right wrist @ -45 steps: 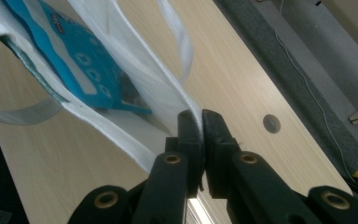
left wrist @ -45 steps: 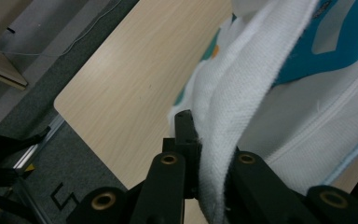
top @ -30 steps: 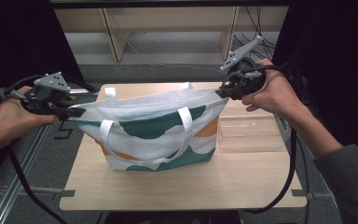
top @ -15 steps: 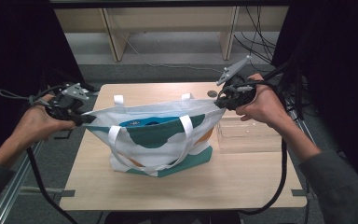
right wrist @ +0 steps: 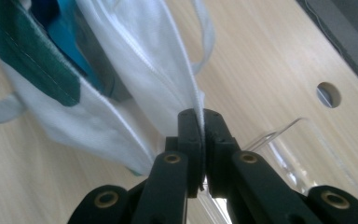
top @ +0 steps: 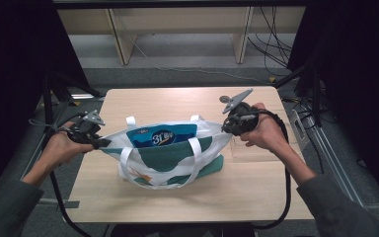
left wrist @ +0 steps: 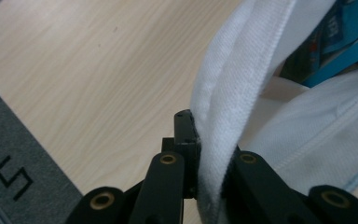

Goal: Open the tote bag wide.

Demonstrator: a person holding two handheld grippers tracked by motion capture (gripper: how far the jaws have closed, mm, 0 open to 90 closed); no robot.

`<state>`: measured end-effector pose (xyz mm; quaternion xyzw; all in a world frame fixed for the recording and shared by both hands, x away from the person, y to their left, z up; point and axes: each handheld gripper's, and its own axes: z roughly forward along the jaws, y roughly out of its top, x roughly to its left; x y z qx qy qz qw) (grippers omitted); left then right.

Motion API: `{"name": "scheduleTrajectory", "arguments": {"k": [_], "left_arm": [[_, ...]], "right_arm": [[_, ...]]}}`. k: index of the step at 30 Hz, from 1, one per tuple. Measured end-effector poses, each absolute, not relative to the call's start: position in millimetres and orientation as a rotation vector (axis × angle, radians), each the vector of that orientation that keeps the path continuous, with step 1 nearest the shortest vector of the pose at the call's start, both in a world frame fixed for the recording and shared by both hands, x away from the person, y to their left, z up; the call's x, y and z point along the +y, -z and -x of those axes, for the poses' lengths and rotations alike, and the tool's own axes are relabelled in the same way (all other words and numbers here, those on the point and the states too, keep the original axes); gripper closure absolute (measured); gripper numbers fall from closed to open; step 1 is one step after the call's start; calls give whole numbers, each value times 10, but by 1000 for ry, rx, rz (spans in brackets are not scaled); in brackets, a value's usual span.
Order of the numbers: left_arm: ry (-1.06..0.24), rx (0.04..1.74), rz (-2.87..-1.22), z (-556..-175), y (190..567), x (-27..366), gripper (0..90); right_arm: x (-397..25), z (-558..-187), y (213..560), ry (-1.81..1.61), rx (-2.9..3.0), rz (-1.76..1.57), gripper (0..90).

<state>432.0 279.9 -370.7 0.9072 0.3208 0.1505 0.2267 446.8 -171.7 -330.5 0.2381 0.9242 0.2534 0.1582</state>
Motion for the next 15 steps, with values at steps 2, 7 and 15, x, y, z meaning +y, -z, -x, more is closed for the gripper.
{"name": "scheduleTrajectory", "arguments": {"k": [2,7,15], "left_arm": [[-404,894,-2500,-4323,3761,2793,858],[-349,936,-2492,-4335,4117,2768,857],[-298,972,-2523,-4391,4574,2684,857]], "right_arm": [[-1712,-4458,3381,-726,2645,-683,873],[-1708,-4406,3805,-767,2635,-755,871],[-1694,-4352,4263,-802,2594,-805,870]]}}
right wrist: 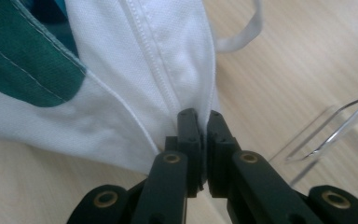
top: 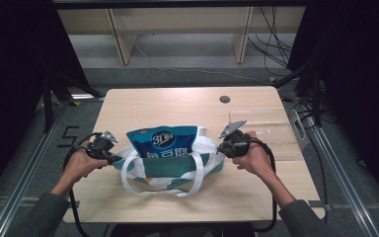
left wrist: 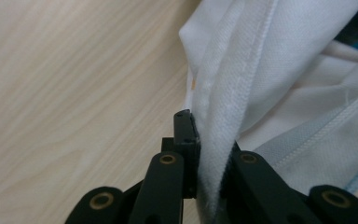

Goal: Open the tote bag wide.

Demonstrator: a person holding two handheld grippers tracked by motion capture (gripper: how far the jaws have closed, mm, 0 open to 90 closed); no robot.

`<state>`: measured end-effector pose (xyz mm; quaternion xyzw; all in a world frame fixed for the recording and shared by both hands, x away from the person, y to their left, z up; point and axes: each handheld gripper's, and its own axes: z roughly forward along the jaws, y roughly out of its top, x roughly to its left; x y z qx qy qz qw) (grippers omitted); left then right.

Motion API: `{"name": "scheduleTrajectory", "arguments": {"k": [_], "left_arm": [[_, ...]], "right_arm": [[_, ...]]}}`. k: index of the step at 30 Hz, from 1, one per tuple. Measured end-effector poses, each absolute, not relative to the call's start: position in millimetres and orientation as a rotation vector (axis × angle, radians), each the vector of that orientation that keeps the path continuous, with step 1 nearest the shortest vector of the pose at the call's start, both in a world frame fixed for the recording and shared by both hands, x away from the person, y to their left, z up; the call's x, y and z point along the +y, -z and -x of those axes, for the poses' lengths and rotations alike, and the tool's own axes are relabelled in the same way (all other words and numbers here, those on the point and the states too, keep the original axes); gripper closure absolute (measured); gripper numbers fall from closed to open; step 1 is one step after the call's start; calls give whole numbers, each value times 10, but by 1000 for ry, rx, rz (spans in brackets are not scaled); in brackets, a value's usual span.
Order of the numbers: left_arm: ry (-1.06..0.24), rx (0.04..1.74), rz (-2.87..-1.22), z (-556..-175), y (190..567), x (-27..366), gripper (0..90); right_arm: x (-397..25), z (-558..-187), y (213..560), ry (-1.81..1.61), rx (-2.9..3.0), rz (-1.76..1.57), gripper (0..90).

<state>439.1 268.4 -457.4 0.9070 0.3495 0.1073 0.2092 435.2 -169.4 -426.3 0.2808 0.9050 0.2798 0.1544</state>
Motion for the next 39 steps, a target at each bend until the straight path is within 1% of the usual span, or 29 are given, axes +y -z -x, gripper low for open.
{"name": "scheduleTrajectory", "arguments": {"k": [2,3,5,7,8,9,11,12,14,15,16,17,18,19,20,22,23,24,25,26,27,29,32,33,34,36,37,38,39], "left_arm": [[-283,980,-2508,-4403,4645,2684,857],[-270,989,-2495,-4408,4674,2685,857],[-246,1009,-2472,-4421,4739,2688,856],[-255,1018,-2457,-4423,4762,2676,856],[-257,1003,-2489,-4435,4767,2674,855],[-258,1028,-2477,-4437,4807,2656,855],[-277,1009,-2501,-4440,4826,2633,853],[-296,1031,-2493,-4424,4821,2623,850],[-294,1018,-2502,-4427,4796,2640,829],[-309,1024,-2499,-4425,4776,2644,796],[-309,1024,-2499,-4425,4776,2644,724],[-324,1044,-2497,-4421,4754,2654,724],[-327,1053,-2485,-4421,4723,2670,661],[-330,1045,-2483,-4415,4673,2688,620],[-312,1025,-2439,-4400,4556,2710,562],[-332,1003,-2395,-4411,4406,2739,518],[-332,1003,-2395,-4411,4406,2739,502],[-354,979,-2377,-4393,4264,2726,487],[-365,970,-2364,-4370,4202,2706,471],[-365,970,-2364,-4370,4202,2706,467],[-366,923,-2376,-4349,4092,2667,467],[-372,910,-2368,-4338,4068,2632,468],[-339,858,-2402,-4335,4064,2519,463],[-353,862,-2388,-4367,4085,2459,441],[-333,872,-2386,-4385,4095,2440,438],[-336,864,-2393,-4409,4098,2425,431],[-323,854,-2404,-4431,4106,2415,427],[-259,844,-2427,-4496,4150,2397,426],[-259,844,-2427,-4496,4150,2397,426]], "right_arm": [[-1675,-4351,4437,-758,2629,-796,868],[-1675,-4351,4437,-758,2629,-796,868],[-1638,-4345,4599,-738,2649,-805,868],[-1620,-4335,4647,-719,2658,-815,868],[-1591,-4331,4745,-696,2669,-800,867],[-1591,-4331,4745,-696,2669,-800,867],[-1555,-4320,4793,-667,2680,-812,867],[-1539,-4325,4800,-661,2672,-794,866],[-1554,-4328,4793,-675,2669,-813,860],[-1565,-4329,4789,-687,2666,-837,845],[-1565,-4329,4789,-687,2666,-837,845],[-1580,-4341,4771,-697,2661,-841,811],[-1586,-4341,4736,-689,2643,-857,761],[-1589,-4329,4679,-679,2627,-874,704],[-1605,-4313,4556,-748,2539,-884,629],[-1625,-4272,4401,-808,2500,-892,544],[-1625,-4272,4401,-808,2500,-892,544],[-1644,-4230,4240,-849,2468,-863,517],[-1643,-4210,4176,-886,2445,-839,508],[-1642,-4181,4092,-903,2452,-825,499],[-1629,-4156,4030,-943,2446,-802,490],[-1579,-4101,3927,-1054,2479,-745,478],[-1480,-4059,3899,-1119,2517,-706,449],[-1371,-4017,3913,-1080,2572,-647,431],[-1318,-4019,3942,-1061,2584,-609,416],[-1280,-4007,3958,-1051,2611,-633,412],[-1218,-4015,3978,-1068,2651,-604,405],[-1187,-4014,3988,-1070,2675,-591,390],[-1187,-4014,3988,-1070,2675,-591,390]]}}
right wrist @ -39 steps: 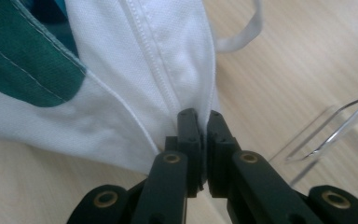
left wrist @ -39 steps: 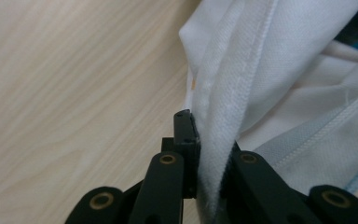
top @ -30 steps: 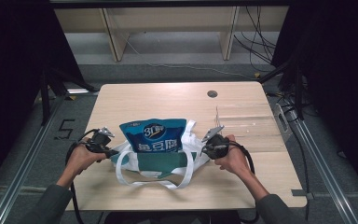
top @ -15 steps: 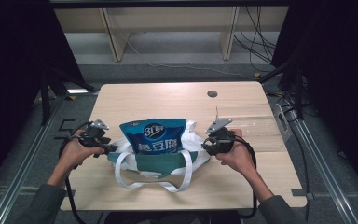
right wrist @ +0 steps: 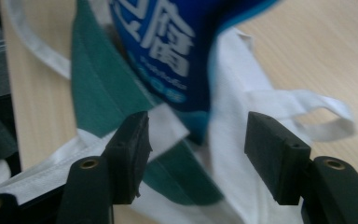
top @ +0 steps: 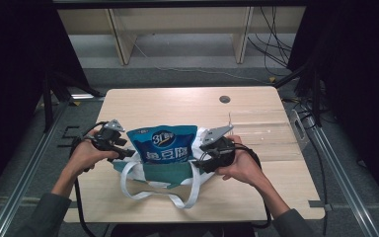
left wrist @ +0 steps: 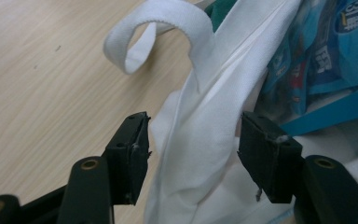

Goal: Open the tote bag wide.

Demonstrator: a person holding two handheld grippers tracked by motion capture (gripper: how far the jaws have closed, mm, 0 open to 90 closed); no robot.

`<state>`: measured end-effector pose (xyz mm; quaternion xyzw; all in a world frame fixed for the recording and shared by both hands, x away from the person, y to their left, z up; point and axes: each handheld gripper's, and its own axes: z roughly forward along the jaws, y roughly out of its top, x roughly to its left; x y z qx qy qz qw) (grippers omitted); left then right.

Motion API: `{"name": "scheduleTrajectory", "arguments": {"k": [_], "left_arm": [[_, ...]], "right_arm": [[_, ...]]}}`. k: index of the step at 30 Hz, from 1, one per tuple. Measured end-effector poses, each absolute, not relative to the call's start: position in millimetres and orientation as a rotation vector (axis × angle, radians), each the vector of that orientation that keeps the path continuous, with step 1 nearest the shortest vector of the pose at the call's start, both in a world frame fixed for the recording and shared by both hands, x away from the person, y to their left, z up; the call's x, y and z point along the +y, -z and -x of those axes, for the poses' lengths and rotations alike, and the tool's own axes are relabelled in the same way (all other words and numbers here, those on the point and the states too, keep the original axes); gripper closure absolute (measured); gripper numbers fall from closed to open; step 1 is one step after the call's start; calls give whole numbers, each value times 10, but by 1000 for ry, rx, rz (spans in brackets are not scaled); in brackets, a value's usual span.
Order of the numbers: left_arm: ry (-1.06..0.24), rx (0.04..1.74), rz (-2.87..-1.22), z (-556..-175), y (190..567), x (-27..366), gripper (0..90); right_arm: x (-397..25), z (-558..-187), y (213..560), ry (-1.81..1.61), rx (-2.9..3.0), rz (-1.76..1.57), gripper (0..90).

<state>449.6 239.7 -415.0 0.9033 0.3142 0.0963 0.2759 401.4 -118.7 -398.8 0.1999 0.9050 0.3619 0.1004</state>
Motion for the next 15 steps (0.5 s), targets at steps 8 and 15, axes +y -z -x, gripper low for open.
{"name": "scheduleTrajectory", "arguments": {"k": [8,15], "left_arm": [[-117,827,-2413,-4681,4352,2404,627],[-144,861,-2408,-4731,4395,2404,842]], "right_arm": [[-1021,-4029,4263,-910,2823,-389,646],[-1118,-3881,4237,-880,2907,-285,860]]}}
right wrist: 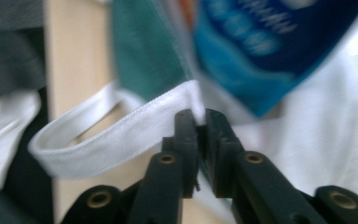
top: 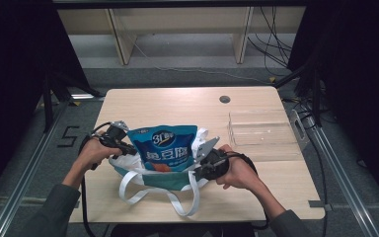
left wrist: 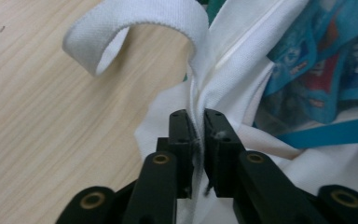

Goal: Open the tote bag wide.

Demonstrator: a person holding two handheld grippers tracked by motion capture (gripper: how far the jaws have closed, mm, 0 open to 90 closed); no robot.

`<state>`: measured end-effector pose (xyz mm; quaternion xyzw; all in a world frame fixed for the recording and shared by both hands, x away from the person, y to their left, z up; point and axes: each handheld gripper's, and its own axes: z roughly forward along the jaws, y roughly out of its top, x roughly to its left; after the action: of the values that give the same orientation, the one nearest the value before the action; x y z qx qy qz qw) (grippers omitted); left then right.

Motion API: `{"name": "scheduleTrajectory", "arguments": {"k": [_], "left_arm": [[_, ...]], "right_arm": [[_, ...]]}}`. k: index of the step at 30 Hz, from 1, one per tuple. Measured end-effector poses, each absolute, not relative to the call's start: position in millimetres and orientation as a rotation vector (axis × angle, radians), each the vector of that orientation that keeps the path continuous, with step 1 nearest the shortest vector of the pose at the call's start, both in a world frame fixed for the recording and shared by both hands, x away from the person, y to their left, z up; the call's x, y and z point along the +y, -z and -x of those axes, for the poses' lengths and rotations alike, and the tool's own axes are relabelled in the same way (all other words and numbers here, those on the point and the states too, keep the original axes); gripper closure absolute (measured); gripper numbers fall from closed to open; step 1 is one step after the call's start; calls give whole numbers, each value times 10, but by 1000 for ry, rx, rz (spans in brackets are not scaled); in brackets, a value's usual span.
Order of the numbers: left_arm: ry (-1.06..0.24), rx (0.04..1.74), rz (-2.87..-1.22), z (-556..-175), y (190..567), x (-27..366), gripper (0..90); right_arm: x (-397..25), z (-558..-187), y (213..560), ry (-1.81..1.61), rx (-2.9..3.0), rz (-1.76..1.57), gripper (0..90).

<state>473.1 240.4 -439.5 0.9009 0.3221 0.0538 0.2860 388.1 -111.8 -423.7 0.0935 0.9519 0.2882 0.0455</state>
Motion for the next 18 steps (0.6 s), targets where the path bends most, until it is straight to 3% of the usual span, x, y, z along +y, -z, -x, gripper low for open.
{"name": "scheduleTrajectory", "arguments": {"k": [4,14,16,18], "left_arm": [[-128,953,-2392,-4838,4521,2364,848],[-131,1014,-2371,-4908,4760,2316,830],[-149,1005,-2366,-4893,4734,2331,809],[-176,1031,-2338,-4847,4664,2367,719]], "right_arm": [[-1200,-3612,4362,-854,2979,-312,865],[-1055,-3540,4756,-643,3035,-287,865],[-1049,-3557,4776,-626,3023,-270,860],[-1073,-3566,4751,-653,3020,-315,820]]}}
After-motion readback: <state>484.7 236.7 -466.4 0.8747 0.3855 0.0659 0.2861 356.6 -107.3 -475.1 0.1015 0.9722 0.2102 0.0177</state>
